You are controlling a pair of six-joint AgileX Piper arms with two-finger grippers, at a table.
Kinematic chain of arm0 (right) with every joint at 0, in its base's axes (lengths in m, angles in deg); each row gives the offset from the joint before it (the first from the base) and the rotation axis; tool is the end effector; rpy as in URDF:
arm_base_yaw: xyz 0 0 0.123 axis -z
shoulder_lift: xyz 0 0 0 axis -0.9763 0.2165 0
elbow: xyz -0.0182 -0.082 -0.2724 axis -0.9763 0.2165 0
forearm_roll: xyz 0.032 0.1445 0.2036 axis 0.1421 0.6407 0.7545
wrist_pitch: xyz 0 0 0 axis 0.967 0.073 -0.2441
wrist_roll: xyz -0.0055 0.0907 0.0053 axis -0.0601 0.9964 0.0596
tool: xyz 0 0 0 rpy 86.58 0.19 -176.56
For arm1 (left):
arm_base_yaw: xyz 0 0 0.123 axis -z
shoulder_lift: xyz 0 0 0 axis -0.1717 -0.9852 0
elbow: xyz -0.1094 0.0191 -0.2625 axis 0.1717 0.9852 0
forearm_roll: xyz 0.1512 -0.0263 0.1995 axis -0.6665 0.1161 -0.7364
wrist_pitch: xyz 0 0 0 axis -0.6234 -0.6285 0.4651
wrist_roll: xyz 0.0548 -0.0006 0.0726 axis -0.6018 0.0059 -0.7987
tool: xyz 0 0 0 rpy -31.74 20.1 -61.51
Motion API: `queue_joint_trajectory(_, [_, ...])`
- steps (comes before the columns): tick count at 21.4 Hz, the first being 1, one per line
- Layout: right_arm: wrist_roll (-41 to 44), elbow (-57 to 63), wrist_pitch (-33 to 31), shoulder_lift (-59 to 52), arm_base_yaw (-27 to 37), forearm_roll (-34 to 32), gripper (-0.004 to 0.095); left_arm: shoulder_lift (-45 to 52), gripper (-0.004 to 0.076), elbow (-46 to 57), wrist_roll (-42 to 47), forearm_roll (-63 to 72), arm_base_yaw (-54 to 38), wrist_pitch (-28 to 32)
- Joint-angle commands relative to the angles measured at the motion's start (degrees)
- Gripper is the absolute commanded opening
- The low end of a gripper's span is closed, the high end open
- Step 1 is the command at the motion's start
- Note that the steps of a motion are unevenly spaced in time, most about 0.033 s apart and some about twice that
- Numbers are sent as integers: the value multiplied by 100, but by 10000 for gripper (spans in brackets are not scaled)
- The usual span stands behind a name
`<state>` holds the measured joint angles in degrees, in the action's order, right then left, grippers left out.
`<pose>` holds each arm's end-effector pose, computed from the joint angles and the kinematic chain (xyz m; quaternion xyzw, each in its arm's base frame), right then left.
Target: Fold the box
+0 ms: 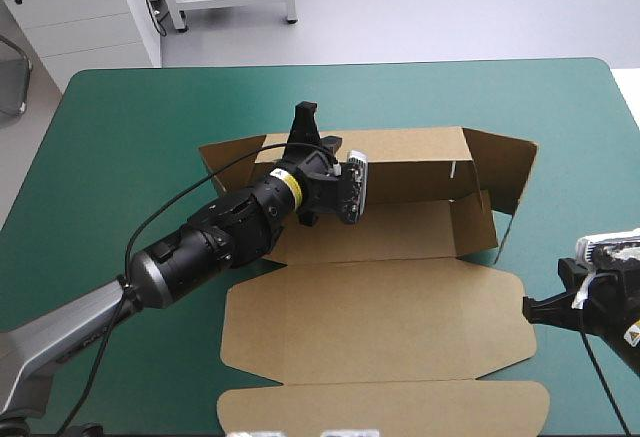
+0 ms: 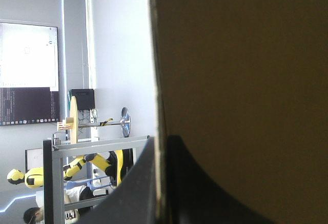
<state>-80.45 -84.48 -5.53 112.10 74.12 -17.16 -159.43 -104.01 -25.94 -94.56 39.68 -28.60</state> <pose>0.0815 0.0108 0.3673 -0.0567 0.8709 0.0344 0.4870 0.2425 -0.2462 0.3630 0.6698 0.4744 0.2139 0.5296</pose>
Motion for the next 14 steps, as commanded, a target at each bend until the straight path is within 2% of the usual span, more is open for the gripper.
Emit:
queue_joint_trajectory(1, [18,-180,225,19,20,-31,-15,328,-8,137,98,-392,28,305])
queue_joint_trajectory(10, [32,-193,129,19,20,90,-10,305,-8,390,595,-479,28,421])
queue_joint_trajectory(13, [-16,-424,102,45,20,251,128,209,-8,390,595,-479,28,245])
queue_joint_trajectory(14, [-16,-571,90,84,20,222,220,165,-8,390,639,-479,28,131])
